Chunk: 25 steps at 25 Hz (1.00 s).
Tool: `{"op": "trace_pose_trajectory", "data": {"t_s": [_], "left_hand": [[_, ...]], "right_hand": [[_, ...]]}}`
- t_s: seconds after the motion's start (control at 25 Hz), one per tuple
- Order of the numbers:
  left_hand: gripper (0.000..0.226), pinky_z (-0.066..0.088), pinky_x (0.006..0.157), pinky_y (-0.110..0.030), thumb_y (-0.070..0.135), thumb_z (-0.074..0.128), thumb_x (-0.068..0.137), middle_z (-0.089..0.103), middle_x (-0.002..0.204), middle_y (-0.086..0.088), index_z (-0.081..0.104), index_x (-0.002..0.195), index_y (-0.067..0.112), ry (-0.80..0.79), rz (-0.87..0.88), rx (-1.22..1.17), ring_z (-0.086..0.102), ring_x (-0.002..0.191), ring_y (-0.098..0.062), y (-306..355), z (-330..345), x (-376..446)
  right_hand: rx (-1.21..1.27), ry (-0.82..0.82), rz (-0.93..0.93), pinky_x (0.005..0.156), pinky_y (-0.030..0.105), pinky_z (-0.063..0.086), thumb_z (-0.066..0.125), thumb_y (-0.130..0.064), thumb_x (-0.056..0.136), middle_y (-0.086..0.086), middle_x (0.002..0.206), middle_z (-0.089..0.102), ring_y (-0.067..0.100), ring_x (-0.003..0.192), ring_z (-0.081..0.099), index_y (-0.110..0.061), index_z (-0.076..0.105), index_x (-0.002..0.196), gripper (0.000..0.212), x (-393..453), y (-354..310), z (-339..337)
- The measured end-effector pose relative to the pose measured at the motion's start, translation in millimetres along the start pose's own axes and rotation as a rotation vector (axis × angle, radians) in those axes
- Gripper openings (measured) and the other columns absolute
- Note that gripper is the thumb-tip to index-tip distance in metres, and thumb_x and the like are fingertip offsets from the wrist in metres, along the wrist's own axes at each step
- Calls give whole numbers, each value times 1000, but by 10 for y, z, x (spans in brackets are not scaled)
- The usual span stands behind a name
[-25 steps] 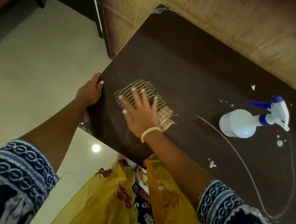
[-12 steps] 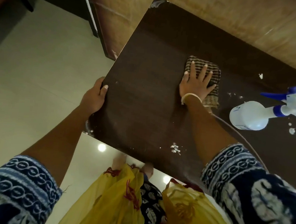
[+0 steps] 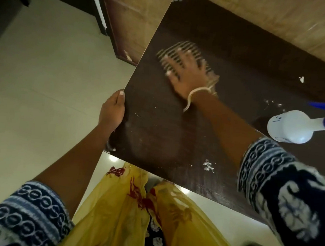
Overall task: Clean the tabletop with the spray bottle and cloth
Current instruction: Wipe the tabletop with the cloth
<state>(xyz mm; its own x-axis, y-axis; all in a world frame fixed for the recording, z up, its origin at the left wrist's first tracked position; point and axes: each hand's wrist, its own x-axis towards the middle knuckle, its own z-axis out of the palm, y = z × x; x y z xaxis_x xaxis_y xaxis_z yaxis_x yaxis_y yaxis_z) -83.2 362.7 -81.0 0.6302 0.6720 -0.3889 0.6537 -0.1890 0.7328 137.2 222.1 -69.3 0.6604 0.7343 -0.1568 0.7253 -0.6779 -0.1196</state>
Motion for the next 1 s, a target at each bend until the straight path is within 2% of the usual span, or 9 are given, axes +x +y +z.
{"op": "trace_pose_trajectory", "data": {"t_s": [0.08, 0.16, 0.24, 0.44, 0.52, 0.64, 0.72, 0.8, 1.0], "left_hand": [[48, 38, 104, -38, 39, 23, 107, 60, 132, -11, 56, 133, 15, 8, -44, 28, 53, 124, -31, 13, 16, -4], [52, 38, 104, -39, 41, 22, 107, 59, 132, -13, 57, 131, 12, 16, -99, 38, 52, 124, -32, 54, 31, 1], [54, 39, 99, -37, 43, 22, 106, 61, 128, -14, 61, 125, 10, 11, -137, 0, 54, 121, -33, 78, 24, 24], [43, 36, 81, -29, 36, 27, 107, 58, 99, -7, 59, 99, 8, -41, -159, -104, 58, 102, -27, 22, 11, 109], [48, 38, 83, -29, 38, 26, 107, 58, 101, -5, 62, 107, 5, -44, -139, -103, 57, 98, -22, 23, 26, 97], [51, 39, 84, -26, 38, 26, 106, 59, 101, -3, 62, 112, 3, -29, -114, -68, 54, 93, -16, 25, 27, 73], [51, 38, 84, -25, 38, 26, 106, 58, 99, -2, 62, 112, 2, -9, -98, -53, 54, 92, -15, 29, 21, 69], [51, 37, 83, -25, 37, 26, 107, 57, 98, -1, 62, 112, 1, -2, -76, -33, 52, 91, -15, 25, 29, 70], [47, 34, 72, -26, 35, 28, 107, 57, 82, -2, 61, 92, 5, 5, -45, -48, 52, 77, -18, -19, 21, 103]], "right_hand": [[118, -17, 331, 115, 68, 4, 22, -55, 100, -3, 166, 2, 28, 152, 0, -49, 13, 152, 53, 271, 290, -135], [137, -38, 445, 115, 67, 1, 18, -53, 101, 0, 166, -4, 31, 151, -5, -45, 8, 153, 54, 374, 182, -148], [58, -31, 301, 115, 67, 4, 17, -53, 101, 2, 166, -1, 33, 151, -2, -44, 9, 153, 54, 283, -177, -78], [-130, -106, -496, 115, 64, 5, 18, -54, 101, -2, 165, 10, 30, 151, 9, -49, 14, 151, 50, -255, -697, 193], [-118, -75, -472, 115, 64, 6, 21, -56, 100, -5, 164, 13, 27, 151, 11, -51, 19, 149, 49, 111, -426, 85], [-5, 8, 22, 115, 66, 8, 21, -55, 100, -4, 165, 9, 28, 152, 7, -50, 18, 150, 51, 776, -31, -131], [73, 3, 238, 116, 66, 3, 18, -54, 101, -2, 166, 3, 29, 152, 1, -49, 13, 151, 51, 956, 9, -172], [46, -22, 183, 115, 67, 3, 15, -54, 101, 0, 166, 0, 32, 151, -1, -47, 9, 152, 52, 791, -187, -151], [-50, -92, -328, 114, 69, 10, 15, -55, 102, 3, 165, 6, 35, 151, 4, -47, 13, 152, 52, -735, -734, 238]]}}
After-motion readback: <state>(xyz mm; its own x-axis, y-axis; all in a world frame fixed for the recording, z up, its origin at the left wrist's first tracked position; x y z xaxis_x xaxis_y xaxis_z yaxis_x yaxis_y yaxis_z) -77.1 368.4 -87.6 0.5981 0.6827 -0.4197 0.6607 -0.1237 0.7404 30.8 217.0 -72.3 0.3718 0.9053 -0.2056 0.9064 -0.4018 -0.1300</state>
